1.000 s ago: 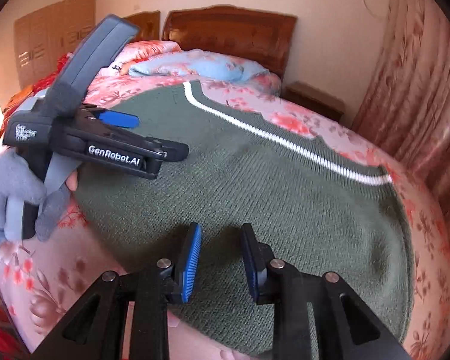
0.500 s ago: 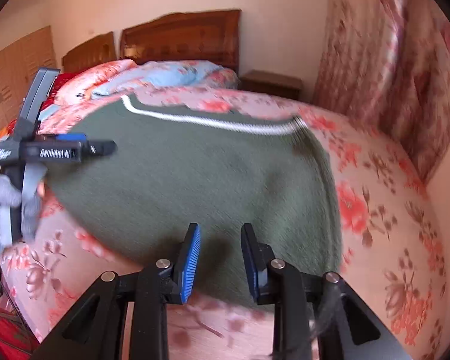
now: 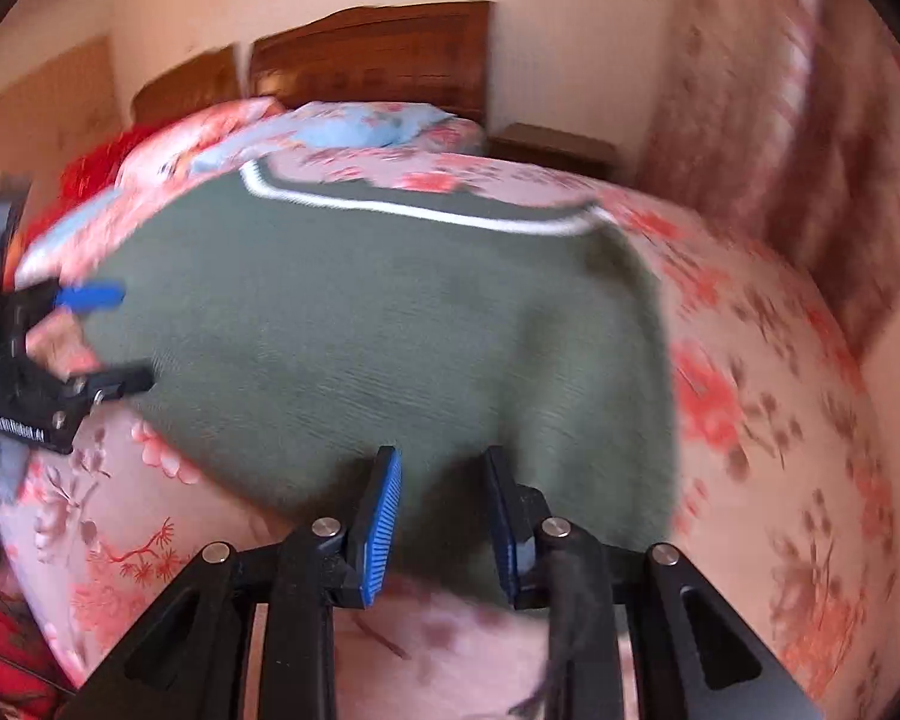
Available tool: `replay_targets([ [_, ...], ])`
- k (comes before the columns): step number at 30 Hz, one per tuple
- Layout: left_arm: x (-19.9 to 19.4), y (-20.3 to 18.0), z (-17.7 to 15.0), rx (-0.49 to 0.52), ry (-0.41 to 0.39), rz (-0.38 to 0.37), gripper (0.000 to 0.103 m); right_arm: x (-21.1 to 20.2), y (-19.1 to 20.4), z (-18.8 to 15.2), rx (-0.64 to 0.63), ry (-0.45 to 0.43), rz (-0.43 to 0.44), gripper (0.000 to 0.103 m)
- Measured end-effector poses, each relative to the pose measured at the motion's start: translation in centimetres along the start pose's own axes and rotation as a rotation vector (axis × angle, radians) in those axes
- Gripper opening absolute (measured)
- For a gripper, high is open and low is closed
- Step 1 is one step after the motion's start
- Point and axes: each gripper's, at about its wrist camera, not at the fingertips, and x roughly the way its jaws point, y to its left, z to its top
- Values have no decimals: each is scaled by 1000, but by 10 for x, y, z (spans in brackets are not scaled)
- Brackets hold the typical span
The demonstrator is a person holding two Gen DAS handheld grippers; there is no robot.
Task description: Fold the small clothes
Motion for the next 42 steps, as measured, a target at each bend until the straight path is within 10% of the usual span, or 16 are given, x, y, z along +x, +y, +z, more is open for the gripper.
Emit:
replay_targets([
  [10, 1, 16, 96, -59, -113, 8, 103, 27, 33, 77, -77, -55, 1, 29],
  [18, 104, 53, 129, -78, 95, 146, 103, 112, 45, 129, -93, 53, -26, 31],
  [22, 97, 78, 125, -187, 52, 29, 103, 104, -4, 117, 36, 38, -127, 33],
  [26, 103, 69, 129, -134, 83, 55, 103, 95, -57, 107, 294, -5, -34, 28],
  [33, 101, 69, 127, -141, 75, 62, 103, 81, -61, 102, 339, -36, 91, 31],
  [38, 101, 69, 127, -140, 73, 66, 103, -13, -52, 42, 443, -236, 169, 31],
  [42, 100, 69, 128, -140, 72, 67, 103, -53, -48, -28, 540, -181, 151, 31],
])
